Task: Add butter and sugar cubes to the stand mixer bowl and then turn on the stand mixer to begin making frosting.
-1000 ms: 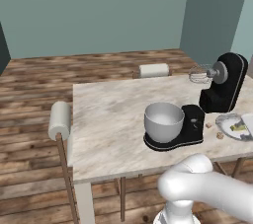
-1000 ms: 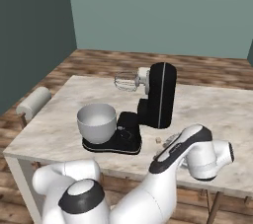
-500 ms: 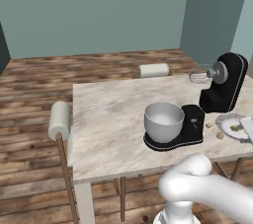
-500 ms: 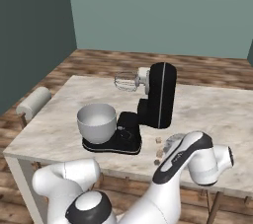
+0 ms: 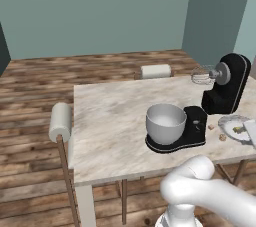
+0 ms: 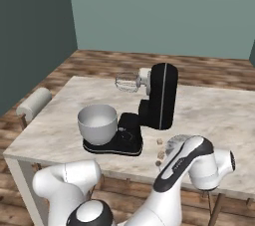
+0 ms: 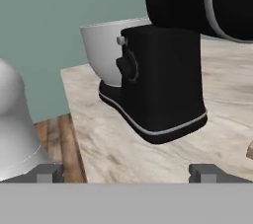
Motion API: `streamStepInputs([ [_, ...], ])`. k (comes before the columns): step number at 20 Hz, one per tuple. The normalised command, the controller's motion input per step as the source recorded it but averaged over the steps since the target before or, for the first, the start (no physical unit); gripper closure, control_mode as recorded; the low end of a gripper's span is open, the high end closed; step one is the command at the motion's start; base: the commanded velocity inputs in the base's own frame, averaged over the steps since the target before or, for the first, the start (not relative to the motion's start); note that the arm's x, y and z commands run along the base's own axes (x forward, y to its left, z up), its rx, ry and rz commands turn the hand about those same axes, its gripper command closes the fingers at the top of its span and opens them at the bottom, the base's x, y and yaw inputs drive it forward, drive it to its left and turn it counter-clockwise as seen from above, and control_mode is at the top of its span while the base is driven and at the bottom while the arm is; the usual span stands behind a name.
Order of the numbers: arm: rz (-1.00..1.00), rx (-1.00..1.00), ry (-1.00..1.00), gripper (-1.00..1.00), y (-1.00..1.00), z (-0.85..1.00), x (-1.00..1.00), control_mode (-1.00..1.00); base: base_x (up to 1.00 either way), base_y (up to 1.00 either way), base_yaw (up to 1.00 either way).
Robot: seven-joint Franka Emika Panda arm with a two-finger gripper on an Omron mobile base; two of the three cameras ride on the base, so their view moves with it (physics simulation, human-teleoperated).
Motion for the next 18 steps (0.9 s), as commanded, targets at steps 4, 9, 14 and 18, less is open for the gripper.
streamStepInputs([
  [4,-0.06,-0.03,0.00,-1.00,0.18,0.00,0.15,-1.00,0.00,0.00,0.00],
  [9,0.00,-0.08,0.00,-1.00,0.08,-0.07,0.18,-1.00,0.00,0.00,0.00],
  [14,0.00,-0.07,0.00,-1.00,0.00,-0.20,0.18,-1.00,0.00,0.00,0.00],
  [18,0.00,-0.06,0.00,-1.00,0.00,-0.18,0.18,-1.00,0.00,0.00,0.00],
])
